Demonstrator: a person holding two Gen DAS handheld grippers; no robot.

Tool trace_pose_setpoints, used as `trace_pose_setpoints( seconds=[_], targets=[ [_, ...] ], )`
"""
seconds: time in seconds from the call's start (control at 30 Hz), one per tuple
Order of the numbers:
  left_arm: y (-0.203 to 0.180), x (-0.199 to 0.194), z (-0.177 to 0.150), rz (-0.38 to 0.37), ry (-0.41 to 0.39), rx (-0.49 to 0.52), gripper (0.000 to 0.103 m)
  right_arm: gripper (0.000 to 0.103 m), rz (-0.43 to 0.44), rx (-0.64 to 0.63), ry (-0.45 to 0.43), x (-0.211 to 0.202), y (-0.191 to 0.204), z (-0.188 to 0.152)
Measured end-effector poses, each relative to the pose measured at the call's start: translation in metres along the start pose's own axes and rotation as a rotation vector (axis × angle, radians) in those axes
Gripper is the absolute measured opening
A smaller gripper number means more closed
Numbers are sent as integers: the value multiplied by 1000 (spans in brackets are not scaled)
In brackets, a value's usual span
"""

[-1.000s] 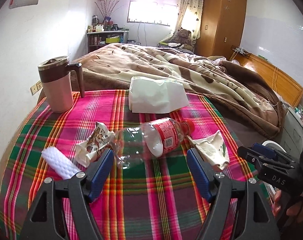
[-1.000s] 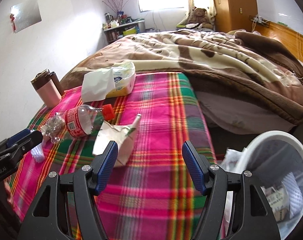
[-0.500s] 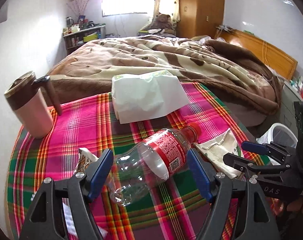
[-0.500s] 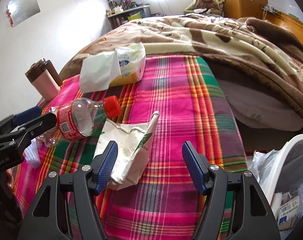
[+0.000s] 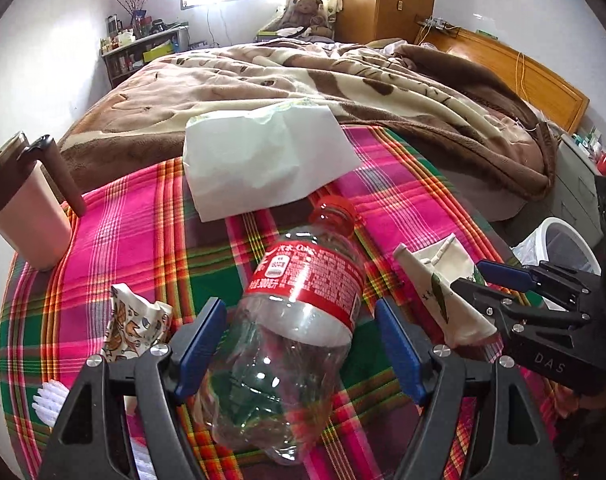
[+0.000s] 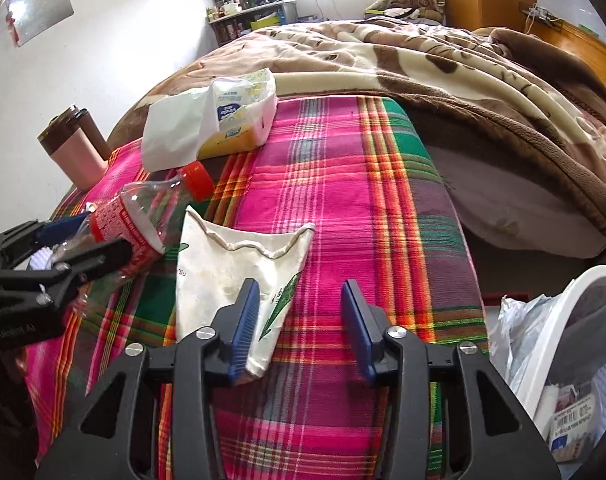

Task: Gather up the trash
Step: 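Grasp the clear Coke bottle with the left tool while the right tool grasps the crumpled paper bag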

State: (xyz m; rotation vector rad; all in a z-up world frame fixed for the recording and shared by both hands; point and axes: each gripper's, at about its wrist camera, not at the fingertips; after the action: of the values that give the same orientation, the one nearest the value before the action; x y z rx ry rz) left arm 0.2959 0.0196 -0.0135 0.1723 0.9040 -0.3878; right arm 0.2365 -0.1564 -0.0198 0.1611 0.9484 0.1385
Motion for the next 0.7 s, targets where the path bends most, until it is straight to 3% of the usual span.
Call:
trace_pose_setpoints(
  seconds=[0.3, 0.4, 0.7],
  targets=[
    [6, 9, -7, 46, 42, -44, 75, 41, 38, 13, 8, 2, 1, -1],
    [6, 8, -8, 48, 37, -56, 74, 17, 45, 3, -9, -1, 5, -2],
    [5, -3, -18, 51, -3, -107, 65, 7, 11, -40, -72, -14, 10, -9]
  ],
)
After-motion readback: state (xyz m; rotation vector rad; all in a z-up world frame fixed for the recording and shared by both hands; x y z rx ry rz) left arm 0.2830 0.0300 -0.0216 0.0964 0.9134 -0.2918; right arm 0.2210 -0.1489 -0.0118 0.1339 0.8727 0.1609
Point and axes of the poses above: each gripper's, at about its wrist camera, not at the fingertips, and x roughly the way its jaws point, y to its left, z to its top, and after that the axes turned 2 degrees about x, right-handed
